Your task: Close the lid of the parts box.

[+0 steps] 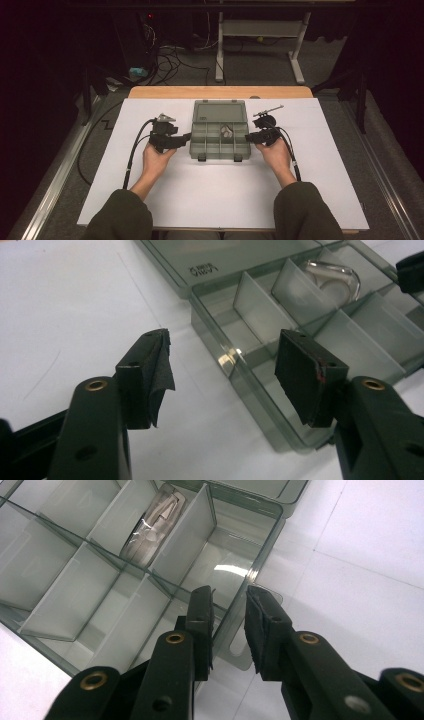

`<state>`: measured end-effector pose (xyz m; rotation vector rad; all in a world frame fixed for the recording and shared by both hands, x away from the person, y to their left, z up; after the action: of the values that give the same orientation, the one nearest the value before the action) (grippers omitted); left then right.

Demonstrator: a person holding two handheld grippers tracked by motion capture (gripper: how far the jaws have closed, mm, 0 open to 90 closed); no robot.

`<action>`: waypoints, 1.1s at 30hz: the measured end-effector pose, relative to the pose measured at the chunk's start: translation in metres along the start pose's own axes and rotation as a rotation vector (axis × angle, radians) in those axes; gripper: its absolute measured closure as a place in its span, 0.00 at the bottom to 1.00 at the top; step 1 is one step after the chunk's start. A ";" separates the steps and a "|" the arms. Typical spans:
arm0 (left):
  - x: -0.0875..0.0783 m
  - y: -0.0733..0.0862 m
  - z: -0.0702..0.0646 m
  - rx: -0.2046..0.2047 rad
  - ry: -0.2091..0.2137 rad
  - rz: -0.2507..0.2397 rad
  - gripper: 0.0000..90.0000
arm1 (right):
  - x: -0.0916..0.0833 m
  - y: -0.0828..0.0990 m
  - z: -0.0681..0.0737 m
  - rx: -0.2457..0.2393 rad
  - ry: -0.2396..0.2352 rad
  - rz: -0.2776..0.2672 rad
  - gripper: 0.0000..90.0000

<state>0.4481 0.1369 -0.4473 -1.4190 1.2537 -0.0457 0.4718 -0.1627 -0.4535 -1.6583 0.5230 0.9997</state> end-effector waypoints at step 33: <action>0.043 -0.052 0.031 -0.092 0.058 0.082 0.47 | 0.000 -0.001 -0.001 -0.002 -0.009 0.012 0.82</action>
<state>0.5189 0.1156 -0.4448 -1.4523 1.3757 0.0266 0.4728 -0.1630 -0.4528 -1.6535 0.5269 1.0166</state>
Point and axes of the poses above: each handheld gripper's, and its own axes: x roughly forward along the jaws, y roughly out of its underside, z roughly to its left, the point moved 4 cm from there along x, roughly forward along the jaws, and after that the axes turned 14 degrees about y, right-handed, at the moved point
